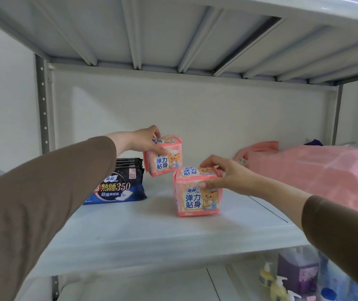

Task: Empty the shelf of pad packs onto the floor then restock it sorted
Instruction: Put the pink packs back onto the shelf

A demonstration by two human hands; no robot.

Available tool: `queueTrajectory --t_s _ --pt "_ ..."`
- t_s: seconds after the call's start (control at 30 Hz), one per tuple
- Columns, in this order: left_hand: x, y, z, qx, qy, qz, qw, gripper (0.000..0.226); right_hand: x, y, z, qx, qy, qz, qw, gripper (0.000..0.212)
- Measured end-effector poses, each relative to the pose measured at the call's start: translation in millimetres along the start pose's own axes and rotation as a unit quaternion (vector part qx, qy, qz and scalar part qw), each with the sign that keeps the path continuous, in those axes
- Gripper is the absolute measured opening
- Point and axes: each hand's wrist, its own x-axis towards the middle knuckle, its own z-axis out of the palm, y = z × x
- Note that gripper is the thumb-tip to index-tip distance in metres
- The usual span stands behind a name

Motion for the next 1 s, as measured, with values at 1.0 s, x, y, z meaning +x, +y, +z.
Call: queueTrajectory --t_s 1.0 --pt "113 -71 19 0.151 -0.227 -0.085 0.958 0.061 153 34 61 0.015 -0.054 -0.057 0.997 0.032"
